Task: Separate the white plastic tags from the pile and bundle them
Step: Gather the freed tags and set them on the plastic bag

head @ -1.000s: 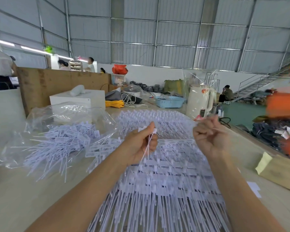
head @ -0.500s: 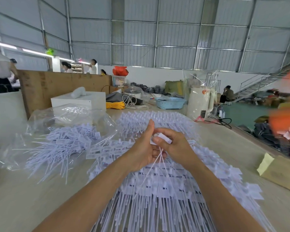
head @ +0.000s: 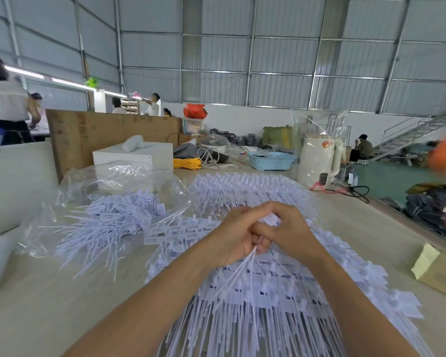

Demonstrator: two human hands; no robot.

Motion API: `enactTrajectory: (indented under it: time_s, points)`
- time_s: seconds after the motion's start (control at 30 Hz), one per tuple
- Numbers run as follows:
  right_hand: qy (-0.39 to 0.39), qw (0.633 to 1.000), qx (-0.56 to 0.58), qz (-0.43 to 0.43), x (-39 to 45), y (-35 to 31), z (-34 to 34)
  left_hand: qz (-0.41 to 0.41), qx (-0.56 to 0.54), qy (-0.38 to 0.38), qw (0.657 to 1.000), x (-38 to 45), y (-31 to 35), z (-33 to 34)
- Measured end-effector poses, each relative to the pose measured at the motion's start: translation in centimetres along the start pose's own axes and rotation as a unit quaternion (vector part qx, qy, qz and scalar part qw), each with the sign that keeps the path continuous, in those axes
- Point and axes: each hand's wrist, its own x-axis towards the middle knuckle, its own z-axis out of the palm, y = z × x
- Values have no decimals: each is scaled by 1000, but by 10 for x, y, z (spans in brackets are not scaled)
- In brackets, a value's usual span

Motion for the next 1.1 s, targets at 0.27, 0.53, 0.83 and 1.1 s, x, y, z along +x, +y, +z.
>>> enactTrajectory:
  time_s: [0.27,0.53,0.83,1.1]
  points:
    - [263,965,-10,-8,7,6,-12,-7,137,4,991,-6,2,0]
    - [288,951,108,5,9,5,-15,141,25,68,987,-7,40,9]
    - [233,969,49,66,3,32,-3,300,111,190,928,-42,88,-76]
    - [212,974,40,70,2,35,0,2,658,418,626,-89,52,-230]
